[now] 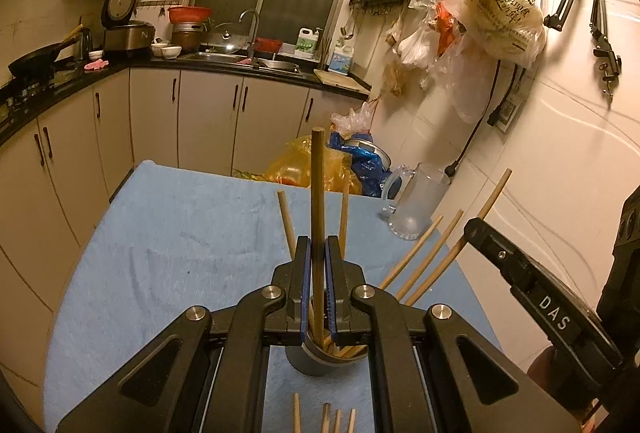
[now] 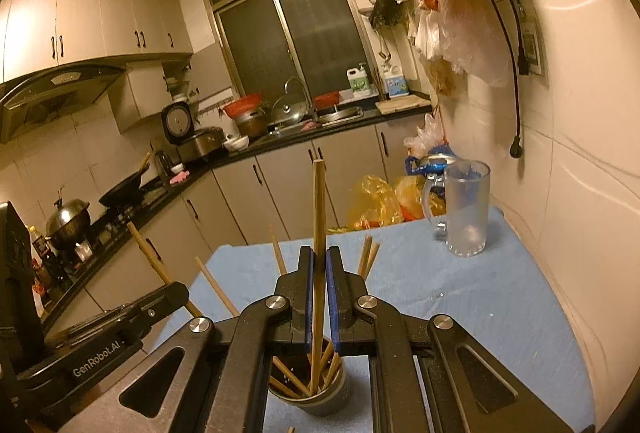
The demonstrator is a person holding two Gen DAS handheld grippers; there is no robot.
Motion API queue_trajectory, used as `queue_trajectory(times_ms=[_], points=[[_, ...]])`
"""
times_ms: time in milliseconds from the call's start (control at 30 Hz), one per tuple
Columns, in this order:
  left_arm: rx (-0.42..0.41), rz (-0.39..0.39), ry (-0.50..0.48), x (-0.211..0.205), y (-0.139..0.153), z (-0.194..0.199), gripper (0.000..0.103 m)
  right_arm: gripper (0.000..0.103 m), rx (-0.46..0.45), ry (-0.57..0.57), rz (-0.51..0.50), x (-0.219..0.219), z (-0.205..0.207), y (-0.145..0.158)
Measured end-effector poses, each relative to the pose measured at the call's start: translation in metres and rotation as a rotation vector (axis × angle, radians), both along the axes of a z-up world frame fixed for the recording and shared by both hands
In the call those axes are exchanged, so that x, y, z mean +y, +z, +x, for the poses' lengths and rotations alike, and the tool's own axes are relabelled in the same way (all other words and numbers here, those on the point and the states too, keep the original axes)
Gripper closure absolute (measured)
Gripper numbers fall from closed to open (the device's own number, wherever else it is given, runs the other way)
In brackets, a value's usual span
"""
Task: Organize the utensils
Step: 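Lower the chopstick into the black holder and open the right gripper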
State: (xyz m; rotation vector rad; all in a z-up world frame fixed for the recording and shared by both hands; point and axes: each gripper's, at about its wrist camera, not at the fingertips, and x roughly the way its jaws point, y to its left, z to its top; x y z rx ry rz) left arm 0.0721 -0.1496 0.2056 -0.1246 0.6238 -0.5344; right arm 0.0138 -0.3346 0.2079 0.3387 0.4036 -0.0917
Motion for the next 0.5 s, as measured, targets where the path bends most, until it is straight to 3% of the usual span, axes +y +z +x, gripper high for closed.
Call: queue_trajectory(times_ms=[367,500], points=[[0.015,0.004,0.002,0.003,-0.007,0.001,0.096,0.095,0.057,0.017,0.029,-0.003,0.005,-0.014],[0.004,-0.002,0.005,0.004,-0.005,-0.002,0.082,0.095,0.056,0.019,0.031,-0.003,0.004,-0.012]])
